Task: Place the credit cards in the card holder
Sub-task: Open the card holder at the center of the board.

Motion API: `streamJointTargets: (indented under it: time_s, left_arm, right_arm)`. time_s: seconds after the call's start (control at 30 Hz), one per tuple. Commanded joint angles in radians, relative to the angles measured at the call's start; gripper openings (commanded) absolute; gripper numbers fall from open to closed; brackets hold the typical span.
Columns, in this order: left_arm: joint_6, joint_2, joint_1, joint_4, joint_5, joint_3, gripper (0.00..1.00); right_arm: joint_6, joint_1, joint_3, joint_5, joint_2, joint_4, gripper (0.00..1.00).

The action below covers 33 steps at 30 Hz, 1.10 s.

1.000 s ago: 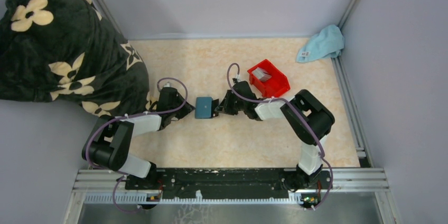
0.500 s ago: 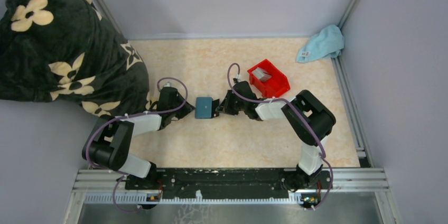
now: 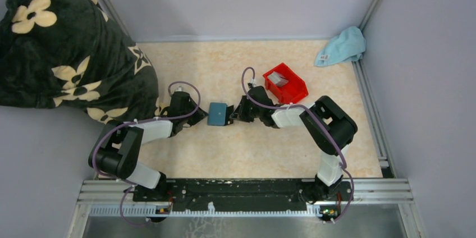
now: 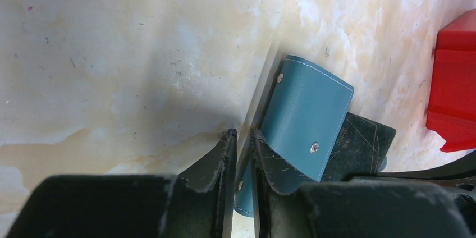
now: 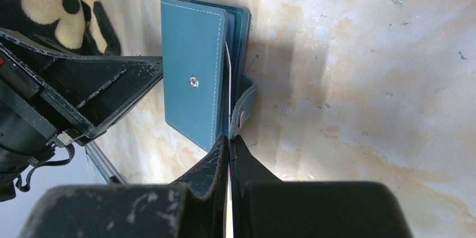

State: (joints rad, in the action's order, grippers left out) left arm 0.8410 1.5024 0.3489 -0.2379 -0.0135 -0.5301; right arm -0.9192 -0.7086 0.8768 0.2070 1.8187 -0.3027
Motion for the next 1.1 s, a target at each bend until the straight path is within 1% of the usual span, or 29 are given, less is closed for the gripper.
streamJointTargets:
  time_s: [0.0, 0.27, 0.57, 1.07]
  left_arm:
    - [-0.024, 0.055, 0.012, 0.159, 0.007, 0.027, 0.23]
    - [-0.024, 0.062, 0.029, 0.161, 0.005, 0.031, 0.22]
    - [-0.015, 0.068, 0.076, 0.167, 0.02, 0.044, 0.22]
    - [0.012, 0.101, 0.137, 0.172, 0.035, 0.034, 0.21]
  right_arm:
    - [0.015, 0.011, 0.008, -0.002, 0.005, -0.017, 0.0]
    - [-0.016, 0.011, -0.003, 0.012, 0.023, -0.062, 0.0]
    - [-0.054, 0.011, -0.02, 0.036, 0.042, -0.122, 0.0]
    - [-0.071, 0.011, -0.03, 0.067, 0.049, -0.197, 0.0]
